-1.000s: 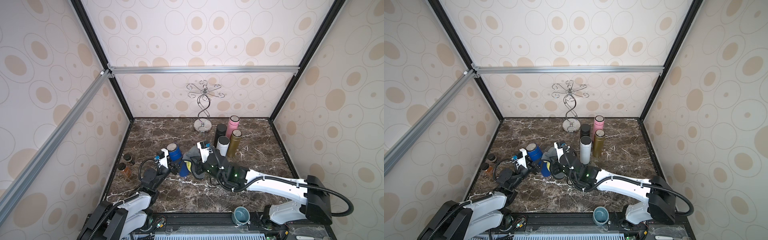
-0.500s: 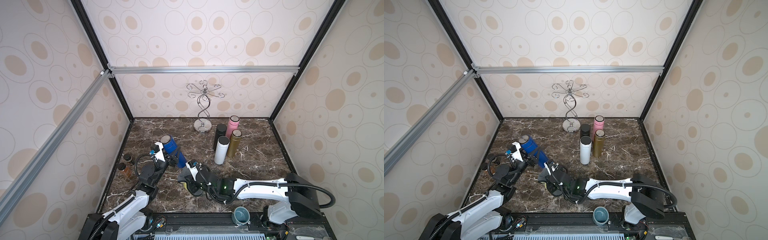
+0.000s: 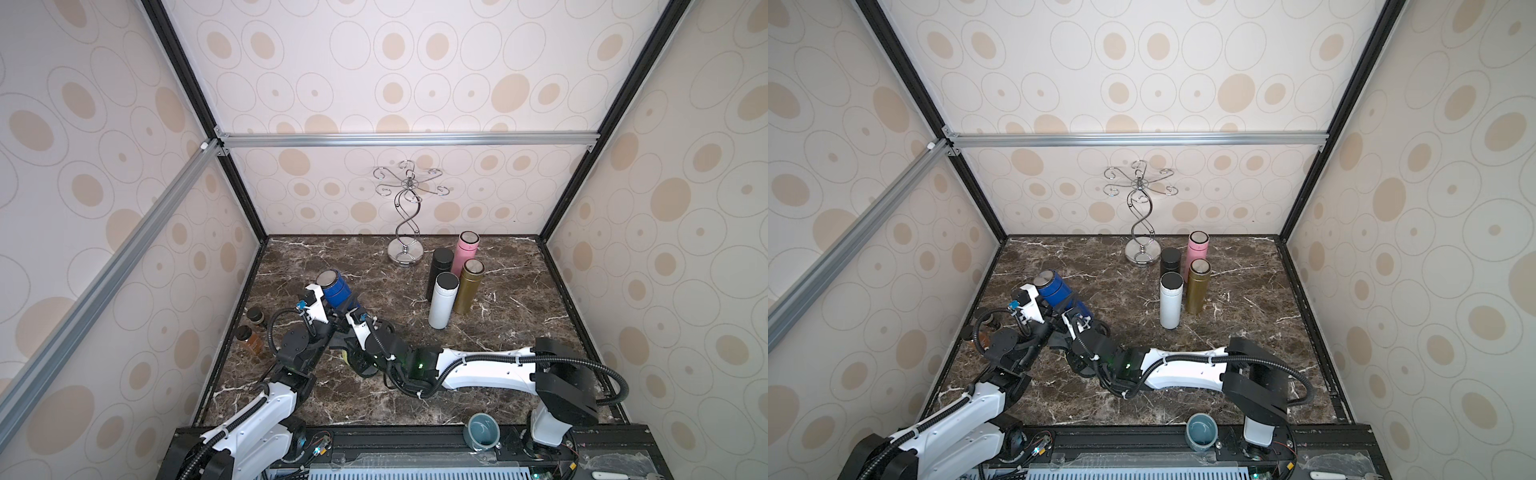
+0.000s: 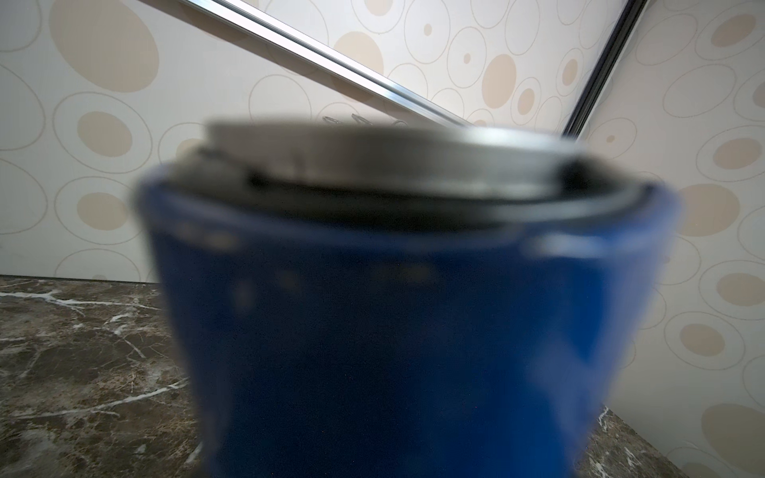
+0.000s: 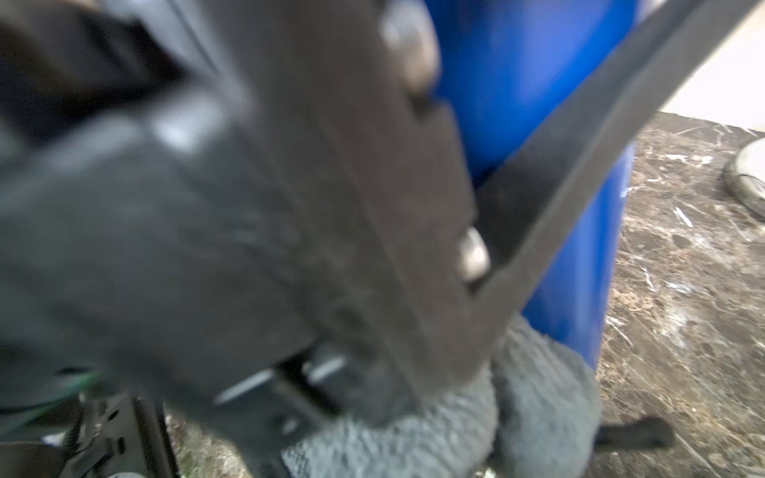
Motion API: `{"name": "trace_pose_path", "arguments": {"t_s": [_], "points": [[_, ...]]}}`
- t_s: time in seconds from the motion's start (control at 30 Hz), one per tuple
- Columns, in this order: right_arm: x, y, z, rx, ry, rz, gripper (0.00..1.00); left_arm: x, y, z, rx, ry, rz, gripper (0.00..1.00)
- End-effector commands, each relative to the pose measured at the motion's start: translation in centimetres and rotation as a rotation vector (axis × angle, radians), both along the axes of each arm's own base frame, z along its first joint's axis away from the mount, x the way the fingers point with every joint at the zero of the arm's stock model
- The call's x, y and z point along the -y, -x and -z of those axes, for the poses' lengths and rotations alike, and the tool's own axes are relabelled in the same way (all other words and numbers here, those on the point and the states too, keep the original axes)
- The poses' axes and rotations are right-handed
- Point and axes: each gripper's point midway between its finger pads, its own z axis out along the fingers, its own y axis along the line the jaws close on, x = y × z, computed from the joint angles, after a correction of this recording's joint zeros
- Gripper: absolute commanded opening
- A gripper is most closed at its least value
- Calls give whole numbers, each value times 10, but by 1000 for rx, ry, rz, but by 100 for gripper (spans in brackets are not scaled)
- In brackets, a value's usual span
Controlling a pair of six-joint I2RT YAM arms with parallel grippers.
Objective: Wipe the surface of the thermos
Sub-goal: Wipe the dirt from the surface of the thermos.
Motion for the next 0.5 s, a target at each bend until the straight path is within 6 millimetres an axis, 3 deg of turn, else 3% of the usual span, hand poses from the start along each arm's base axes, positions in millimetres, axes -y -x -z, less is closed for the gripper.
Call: {"name": "trace_pose_path", "arguments": {"t_s": [0.0, 0.23, 0.47], "points": [[1, -10, -4, 20, -19, 63, 0, 4, 10, -44, 112, 69, 37, 0], [20, -14, 10, -13, 6, 120, 0, 2, 12, -50, 126, 65, 31, 0], [8, -3, -14, -30, -76, 36, 0, 3, 8, -43, 111, 69, 28, 0]]}}
